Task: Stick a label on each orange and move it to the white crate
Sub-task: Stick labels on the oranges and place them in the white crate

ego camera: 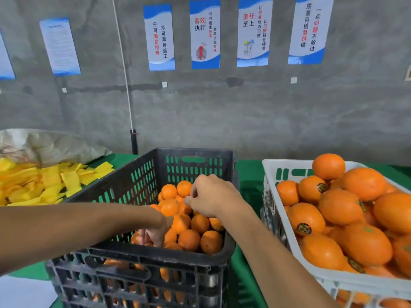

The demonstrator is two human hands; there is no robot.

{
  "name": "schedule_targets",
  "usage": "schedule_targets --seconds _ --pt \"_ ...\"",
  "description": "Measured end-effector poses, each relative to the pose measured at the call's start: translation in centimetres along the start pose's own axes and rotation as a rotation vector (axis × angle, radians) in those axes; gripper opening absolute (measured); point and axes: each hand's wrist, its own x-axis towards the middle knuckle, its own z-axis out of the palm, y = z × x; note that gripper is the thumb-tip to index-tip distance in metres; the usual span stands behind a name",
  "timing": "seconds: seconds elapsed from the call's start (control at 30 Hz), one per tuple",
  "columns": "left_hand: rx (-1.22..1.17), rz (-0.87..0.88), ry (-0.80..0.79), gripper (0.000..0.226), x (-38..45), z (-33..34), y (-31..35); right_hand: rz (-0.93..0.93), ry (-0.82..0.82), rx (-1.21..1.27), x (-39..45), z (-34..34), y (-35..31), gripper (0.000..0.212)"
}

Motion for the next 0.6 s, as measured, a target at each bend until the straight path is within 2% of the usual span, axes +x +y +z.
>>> schedule_targets --seconds 0.1,0.17,0.3,0.37,0.4,0.53,0.6 --pt "0.176 0.137 0.089 0.11 -1.2 -0.1 0.5 -0.01 0.019 0.007 -0.3 -0.1 0.0 0.022" --pt "0.333 0.162 0.046 0.117 -1.8 0.1 0.8 -0.011 0.022 0.003 -0.3 -0.1 -0.1 0.024" --pt "0.275 0.198 0.076 0.093 -1.7 0.1 1.3 -0.007 0.021 0.001 -0.6 -0.2 -0.3 0.023" --pt "0.252 0.166 0.073 0.074 -1.3 0.0 1.2 -0.007 0.02 -0.005 -0.7 -0.2 -0.4 0.022" --pt "0.245 0.145 0.08 0.071 -1.3 -0.2 1.1 -0.008 0.018 -0.009 -0.6 -0.2 -0.4 0.021" --pt "0.21 0.087 0.148 0.092 -2.0 -1.2 1.3 -0.007 0.018 -0.029 -0.6 -0.3 -0.3 0.022" --pt "0.239 0.07 0.164 0.088 -2.0 -1.5 1.2 -0.008 0.014 -0.033 -0.6 -0.3 -0.4 0.023"
